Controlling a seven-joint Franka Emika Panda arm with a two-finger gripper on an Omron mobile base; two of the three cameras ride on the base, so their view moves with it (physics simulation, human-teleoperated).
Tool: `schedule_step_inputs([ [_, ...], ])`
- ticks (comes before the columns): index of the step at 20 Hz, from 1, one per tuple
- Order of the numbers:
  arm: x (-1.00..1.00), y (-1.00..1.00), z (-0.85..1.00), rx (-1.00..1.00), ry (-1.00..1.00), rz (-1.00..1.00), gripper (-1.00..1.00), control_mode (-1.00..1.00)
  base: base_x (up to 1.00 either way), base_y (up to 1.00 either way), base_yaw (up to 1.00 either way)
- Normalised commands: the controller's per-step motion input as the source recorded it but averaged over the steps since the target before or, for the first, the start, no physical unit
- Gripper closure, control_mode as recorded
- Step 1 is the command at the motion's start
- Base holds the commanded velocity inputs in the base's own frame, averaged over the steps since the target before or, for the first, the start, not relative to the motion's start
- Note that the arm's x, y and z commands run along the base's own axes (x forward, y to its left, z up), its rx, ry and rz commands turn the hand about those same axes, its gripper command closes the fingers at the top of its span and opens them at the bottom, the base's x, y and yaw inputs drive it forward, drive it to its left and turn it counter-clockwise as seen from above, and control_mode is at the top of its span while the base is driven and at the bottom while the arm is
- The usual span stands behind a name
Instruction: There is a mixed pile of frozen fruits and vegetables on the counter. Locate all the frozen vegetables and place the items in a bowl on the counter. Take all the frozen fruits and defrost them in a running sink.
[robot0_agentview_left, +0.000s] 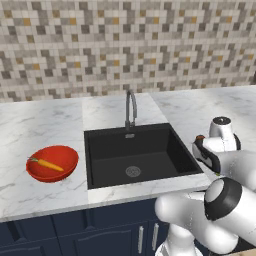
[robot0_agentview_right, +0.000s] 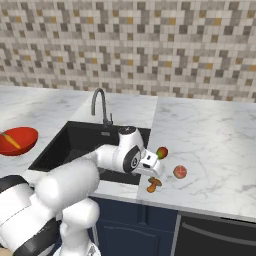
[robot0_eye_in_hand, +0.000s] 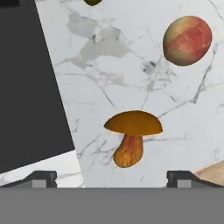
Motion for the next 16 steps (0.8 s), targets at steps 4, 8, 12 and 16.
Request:
schedule_step_inputs([
  [4,0.49,-0.29,-0.27,0.00,0.05,-0.03,-1.00,-1.00,0.00,0.00,0.00],
  [8,0.40,-0.17,-0.30,0.00,0.05,-0.02,-1.00,-1.00,0.00,0.00,0.00],
  [12,0.20,-0.27,-0.39,0.00,0.03,-0.01,-1.00,-1.00,0.00,0.00,0.00],
  [16,0.00,-0.39,-0.27,0.00,0.00,0.00,-1.00,-1.00,0.00,0.00,0.00],
])
